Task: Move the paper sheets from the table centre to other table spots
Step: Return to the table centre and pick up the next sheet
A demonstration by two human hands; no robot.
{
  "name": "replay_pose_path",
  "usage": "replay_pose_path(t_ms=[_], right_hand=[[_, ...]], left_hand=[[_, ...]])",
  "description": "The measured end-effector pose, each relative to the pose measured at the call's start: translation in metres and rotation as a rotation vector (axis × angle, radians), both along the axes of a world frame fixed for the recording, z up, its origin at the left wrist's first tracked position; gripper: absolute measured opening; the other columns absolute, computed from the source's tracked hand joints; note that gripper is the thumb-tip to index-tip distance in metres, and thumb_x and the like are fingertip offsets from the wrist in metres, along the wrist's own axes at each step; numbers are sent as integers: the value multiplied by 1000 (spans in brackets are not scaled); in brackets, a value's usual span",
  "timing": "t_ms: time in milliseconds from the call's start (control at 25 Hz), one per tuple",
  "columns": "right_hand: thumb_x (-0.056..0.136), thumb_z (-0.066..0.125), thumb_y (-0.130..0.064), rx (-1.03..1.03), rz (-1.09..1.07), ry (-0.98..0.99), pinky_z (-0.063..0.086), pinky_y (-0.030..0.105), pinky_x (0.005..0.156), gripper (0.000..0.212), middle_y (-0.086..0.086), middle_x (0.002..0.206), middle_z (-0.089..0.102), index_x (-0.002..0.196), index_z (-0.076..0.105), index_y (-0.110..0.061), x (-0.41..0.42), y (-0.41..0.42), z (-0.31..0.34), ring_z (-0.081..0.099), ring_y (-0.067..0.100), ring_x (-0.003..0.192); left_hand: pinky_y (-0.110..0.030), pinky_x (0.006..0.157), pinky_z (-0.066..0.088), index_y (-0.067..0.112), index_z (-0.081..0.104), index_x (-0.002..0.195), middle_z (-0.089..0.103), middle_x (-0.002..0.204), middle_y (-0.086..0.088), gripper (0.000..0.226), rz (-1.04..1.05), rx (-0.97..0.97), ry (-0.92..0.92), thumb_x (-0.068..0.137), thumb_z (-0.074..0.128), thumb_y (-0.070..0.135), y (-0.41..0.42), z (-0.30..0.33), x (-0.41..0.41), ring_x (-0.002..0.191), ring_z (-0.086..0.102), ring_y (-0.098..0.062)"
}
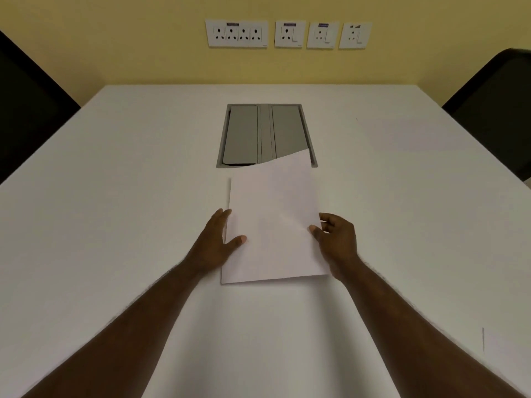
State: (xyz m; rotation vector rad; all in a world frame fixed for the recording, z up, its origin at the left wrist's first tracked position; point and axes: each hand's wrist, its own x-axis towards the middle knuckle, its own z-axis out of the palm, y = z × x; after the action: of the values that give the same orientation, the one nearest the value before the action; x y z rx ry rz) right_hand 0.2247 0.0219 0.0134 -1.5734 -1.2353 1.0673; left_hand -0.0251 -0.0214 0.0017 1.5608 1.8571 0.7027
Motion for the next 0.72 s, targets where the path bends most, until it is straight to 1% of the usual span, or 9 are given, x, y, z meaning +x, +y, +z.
replay_pose_path(t_ms=[80, 120, 280, 400, 440, 520, 600, 680, 720], right_hand=[[83, 68, -4, 2, -25, 111, 57, 39, 84, 25, 5, 95, 74, 102, 69, -19, 3, -9, 12, 71, 25, 90], [83, 69, -4, 4, -31, 145, 57, 39, 84, 25, 5, 96, 74, 104, 69, -18, 4, -15, 20, 71, 25, 90], [85, 69, -5, 35, -17, 218, 57, 36, 81, 25, 2, 97, 74, 108, 68, -15, 8, -43, 63, 71, 22, 88], [85, 68, -5, 67, 22, 248, 57, 31, 73, 26, 1, 96, 74, 109, 68, -13, 11, -68, 101, 71, 17, 80], [85, 68, -4, 76, 29, 254, 57, 32, 73, 26, 1, 96, 75, 109, 69, -14, 12, -78, 114, 71, 17, 80], [85, 68, -4, 97, 45, 256, 57, 34, 75, 26, -1, 96, 75, 107, 69, -17, 13, -104, 138, 72, 18, 81], [84, 69, -4, 120, 68, 250, 57, 32, 74, 26, -6, 92, 75, 104, 70, -21, 15, -131, 160, 72, 11, 77], [84, 69, -4, 135, 102, 237, 57, 30, 72, 27, -8, 90, 76, 101, 70, -24, 16, -160, 182, 72, 9, 74], [84, 69, -5, 141, 120, 233, 58, 31, 73, 26, -6, 92, 76, 102, 70, -23, 16, -174, 192, 73, 11, 75]], left_hand=[[-39, 115, 29, 21, 24, 150, 28, 157, -1, 72, 102, 13, -225, 90, 63, 32, -4, 22, 4, 141, 33, -23], [-39, 113, 33, 24, 28, 149, 32, 154, 1, 68, 124, 33, -269, 91, 62, 29, -9, 34, 6, 138, 38, -23], [-42, 108, 41, 30, 45, 140, 47, 145, 7, 56, 150, 179, -271, 90, 63, 12, -39, 85, 11, 127, 52, -24], [-47, 105, 44, 31, 49, 138, 54, 140, 3, 56, 168, 235, -272, 88, 65, 10, -69, 129, 11, 123, 56, -26], [-48, 104, 45, 32, 50, 137, 57, 138, 0, 56, 163, 250, -283, 88, 66, 10, -80, 142, 12, 122, 57, -28], [-50, 101, 46, 35, 50, 135, 63, 130, -12, 57, 163, 294, -297, 86, 68, 11, -110, 170, 12, 120, 57, -35], [-50, 97, 48, 43, 50, 131, 65, 123, -19, 58, 164, 340, -300, 86, 69, 11, -142, 197, 12, 116, 58, -38], [-48, 94, 52, 53, 48, 124, 67, 123, -13, 61, 167, 356, -317, 85, 69, 12, -176, 219, 12, 105, 66, -33], [-45, 92, 54, 53, 48, 124, 68, 122, -12, 61, 175, 363, -323, 85, 70, 12, -193, 228, 12, 93, 68, -34]])
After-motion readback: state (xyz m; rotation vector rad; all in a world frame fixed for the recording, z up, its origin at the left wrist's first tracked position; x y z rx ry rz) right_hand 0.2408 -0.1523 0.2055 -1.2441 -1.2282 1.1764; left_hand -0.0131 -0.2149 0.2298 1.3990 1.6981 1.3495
